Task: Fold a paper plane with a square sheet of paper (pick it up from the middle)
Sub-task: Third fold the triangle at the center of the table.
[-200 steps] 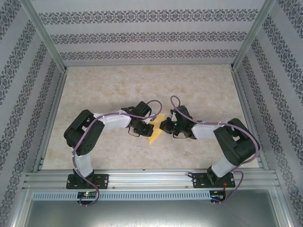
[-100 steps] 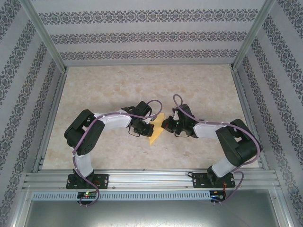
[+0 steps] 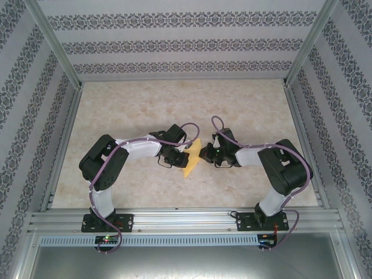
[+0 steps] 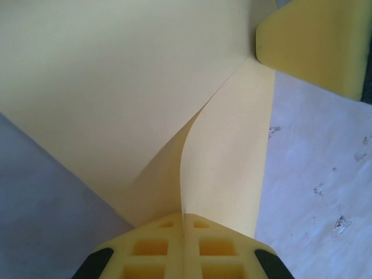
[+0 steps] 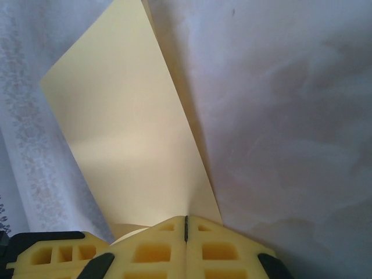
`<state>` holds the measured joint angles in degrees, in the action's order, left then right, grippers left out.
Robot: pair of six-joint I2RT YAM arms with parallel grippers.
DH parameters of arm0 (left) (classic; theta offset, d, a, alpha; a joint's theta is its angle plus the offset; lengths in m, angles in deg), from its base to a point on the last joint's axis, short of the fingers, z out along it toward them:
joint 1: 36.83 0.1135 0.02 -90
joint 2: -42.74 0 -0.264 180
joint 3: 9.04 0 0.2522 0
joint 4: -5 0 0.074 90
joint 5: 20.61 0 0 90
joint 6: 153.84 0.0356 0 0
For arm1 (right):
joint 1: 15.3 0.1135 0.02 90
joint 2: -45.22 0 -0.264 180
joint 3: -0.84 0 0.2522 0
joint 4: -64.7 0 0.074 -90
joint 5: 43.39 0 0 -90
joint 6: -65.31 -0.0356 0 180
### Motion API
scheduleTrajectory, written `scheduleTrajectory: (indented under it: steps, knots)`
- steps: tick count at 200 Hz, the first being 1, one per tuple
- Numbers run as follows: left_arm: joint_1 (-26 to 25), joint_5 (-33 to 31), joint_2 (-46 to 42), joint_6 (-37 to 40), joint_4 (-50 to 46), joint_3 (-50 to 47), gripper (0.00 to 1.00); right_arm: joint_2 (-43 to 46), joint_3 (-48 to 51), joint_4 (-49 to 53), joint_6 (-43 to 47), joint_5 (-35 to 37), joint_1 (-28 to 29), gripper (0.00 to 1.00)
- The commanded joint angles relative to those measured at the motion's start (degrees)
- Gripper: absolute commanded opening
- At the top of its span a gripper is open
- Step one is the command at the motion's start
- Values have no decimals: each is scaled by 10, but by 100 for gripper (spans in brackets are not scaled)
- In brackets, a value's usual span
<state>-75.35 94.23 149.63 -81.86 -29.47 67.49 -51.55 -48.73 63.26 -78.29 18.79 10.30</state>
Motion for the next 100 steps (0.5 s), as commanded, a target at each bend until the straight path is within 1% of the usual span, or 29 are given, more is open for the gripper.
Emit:
scheduleTrajectory:
  steps: [1,19,31,59,83,100]
  knots:
    - [0,-17,20,14,-34,0,0,21,-1,27,7,-1,-4,0]
    - [0,-18,20,14,-34,0,0,47,-11,40,15,-2,-7,0]
    - [0,-18,20,14,-35,1,0,48,-17,36,16,-10,-11,0]
    - [0,-18,20,14,-35,1,0,21,-20,21,13,-16,-12,0]
    - [0,-18,19,14,-35,1,0,-4,-8,25,12,8,-13,0]
    - [0,-18,19,15,-35,2,0,-23,2,18,10,11,-14,0]
